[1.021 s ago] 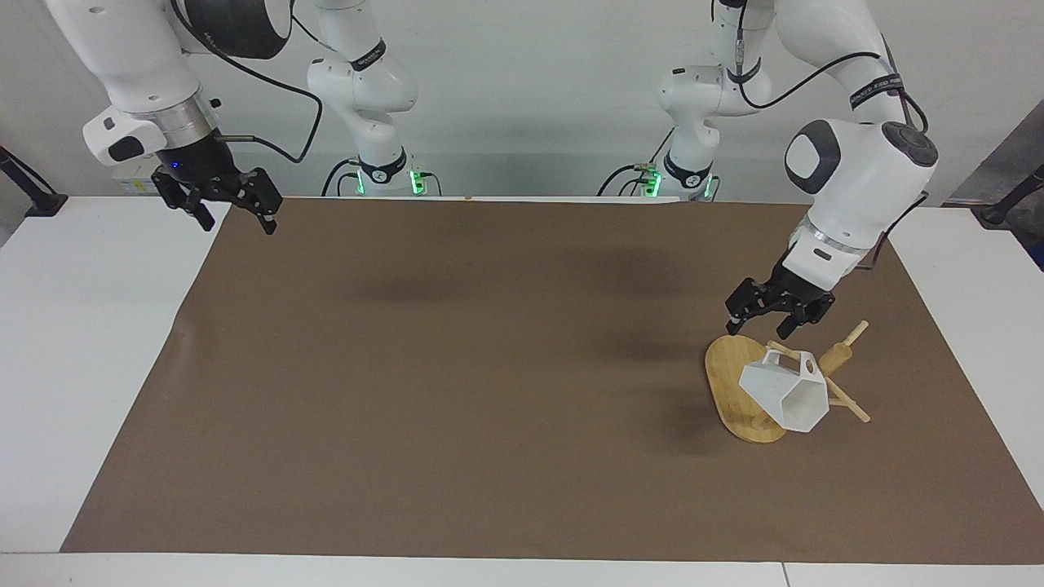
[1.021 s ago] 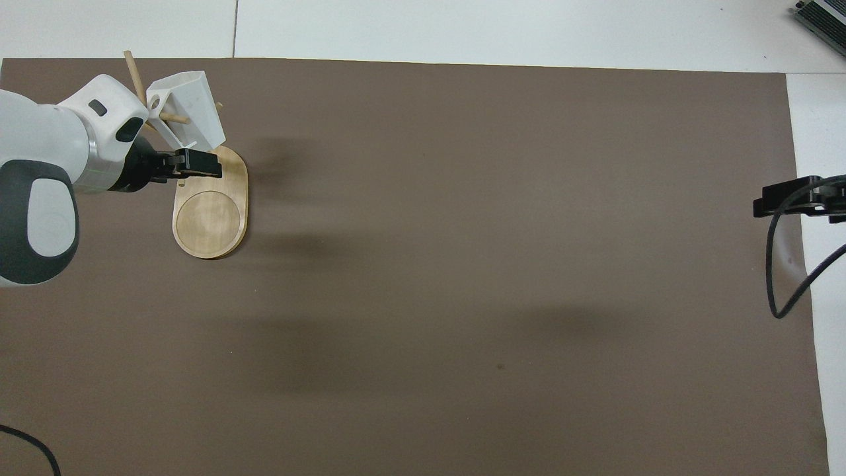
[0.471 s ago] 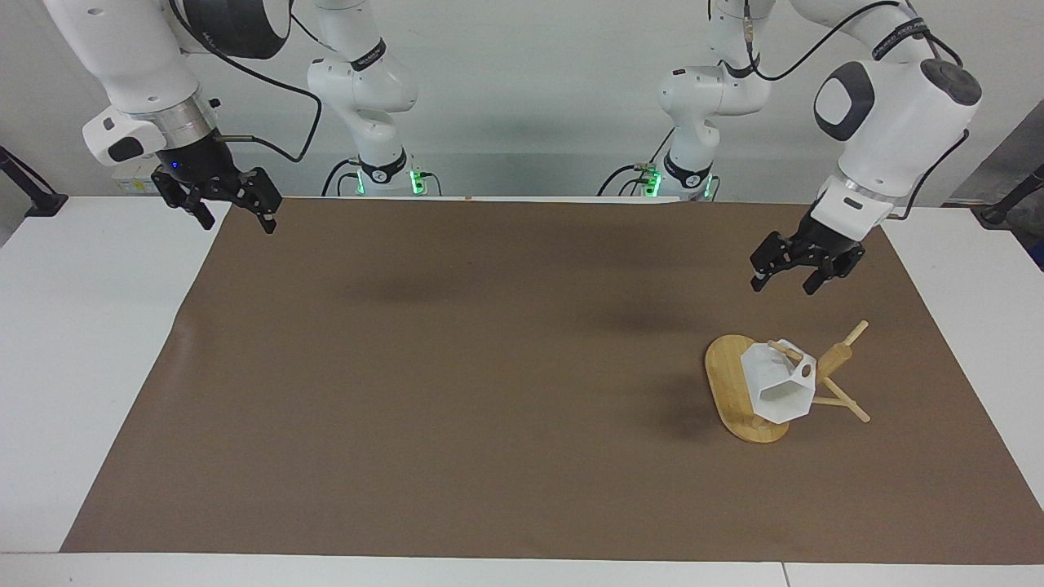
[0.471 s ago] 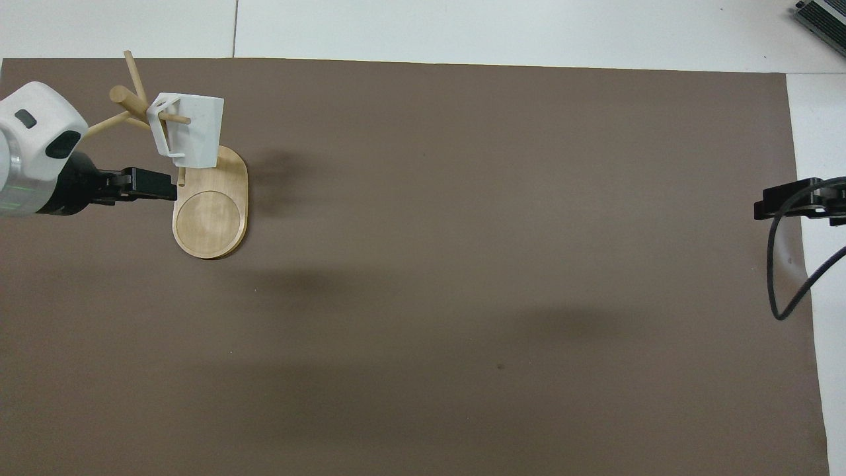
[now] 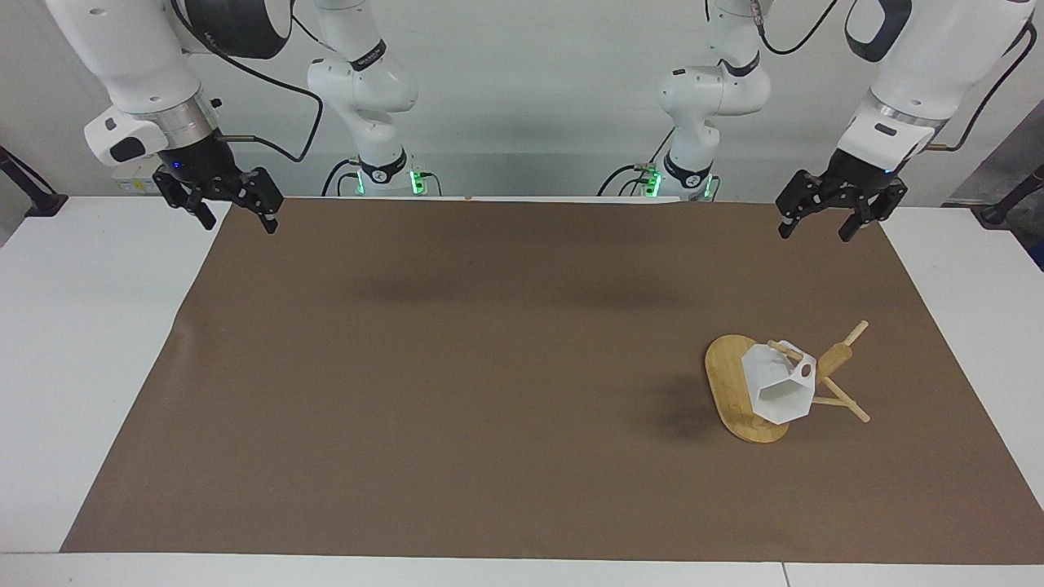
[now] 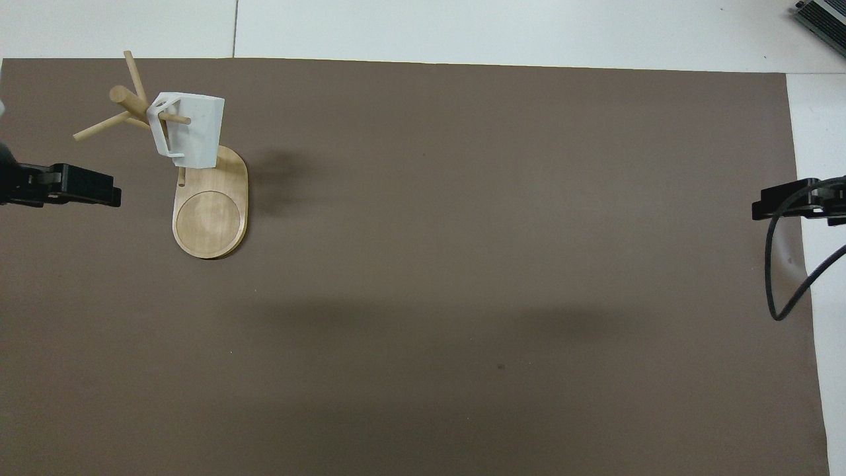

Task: Hang cup on rack
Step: 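Open the left gripper and withdraw it from the hung cup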

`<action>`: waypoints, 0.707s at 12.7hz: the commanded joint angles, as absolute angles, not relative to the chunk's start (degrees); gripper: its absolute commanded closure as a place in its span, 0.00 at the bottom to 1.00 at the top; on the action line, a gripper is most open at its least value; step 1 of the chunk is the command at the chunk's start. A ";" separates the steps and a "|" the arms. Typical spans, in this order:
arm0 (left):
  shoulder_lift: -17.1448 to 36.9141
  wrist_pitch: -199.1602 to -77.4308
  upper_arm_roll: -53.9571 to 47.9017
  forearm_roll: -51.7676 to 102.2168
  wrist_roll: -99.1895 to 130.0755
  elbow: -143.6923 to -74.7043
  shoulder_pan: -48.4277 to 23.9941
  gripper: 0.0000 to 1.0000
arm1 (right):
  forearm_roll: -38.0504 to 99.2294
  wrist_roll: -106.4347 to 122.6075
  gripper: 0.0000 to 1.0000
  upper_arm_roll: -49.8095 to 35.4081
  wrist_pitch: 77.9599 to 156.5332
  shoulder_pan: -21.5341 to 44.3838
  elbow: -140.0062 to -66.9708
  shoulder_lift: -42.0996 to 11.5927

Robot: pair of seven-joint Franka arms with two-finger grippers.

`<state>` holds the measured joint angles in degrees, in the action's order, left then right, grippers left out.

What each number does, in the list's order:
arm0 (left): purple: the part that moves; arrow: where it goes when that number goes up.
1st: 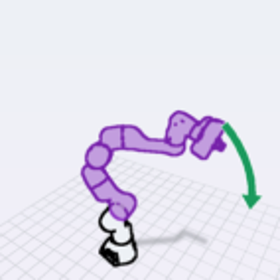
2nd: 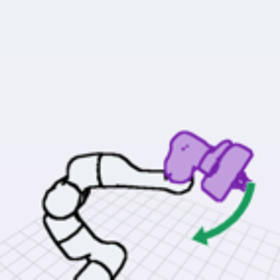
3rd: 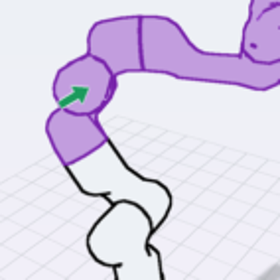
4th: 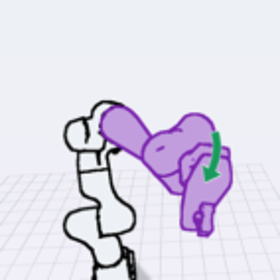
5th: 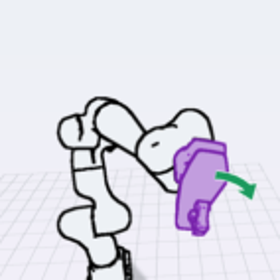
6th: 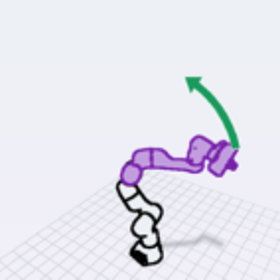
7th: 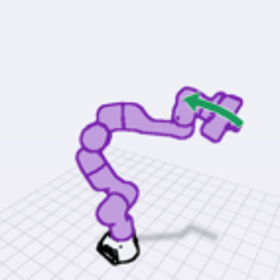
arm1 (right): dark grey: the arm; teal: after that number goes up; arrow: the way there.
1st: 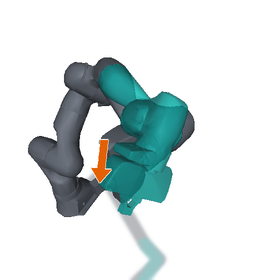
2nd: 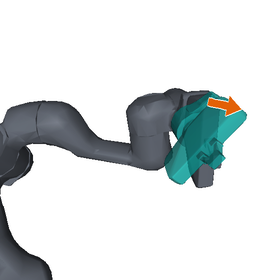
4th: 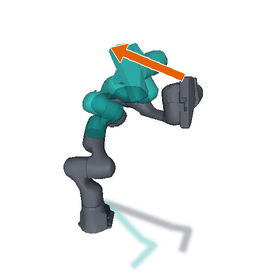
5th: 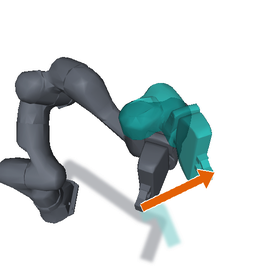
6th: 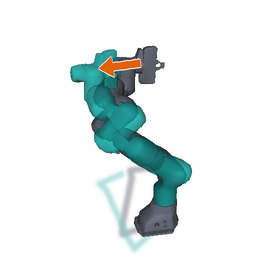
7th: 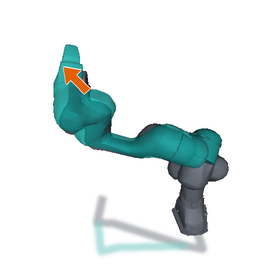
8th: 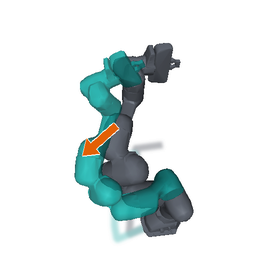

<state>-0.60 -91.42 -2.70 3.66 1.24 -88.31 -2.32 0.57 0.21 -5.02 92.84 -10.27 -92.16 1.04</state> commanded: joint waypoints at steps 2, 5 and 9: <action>2.64 -84.73 -3.08 1.85 0.88 -81.74 -2.37 0.00 | 1.58 1.85 0.00 -5.54 92.55 -11.16 -93.60 2.46; -0.70 -83.76 -3.25 2.02 0.53 -85.16 -2.20 0.00 | 1.58 1.85 0.00 -5.54 92.55 -11.16 -93.60 2.46; -1.40 -83.24 -3.08 2.02 -2.90 -86.66 -2.29 0.00 | 1.58 1.85 0.00 -5.54 92.55 -11.16 -93.60 2.46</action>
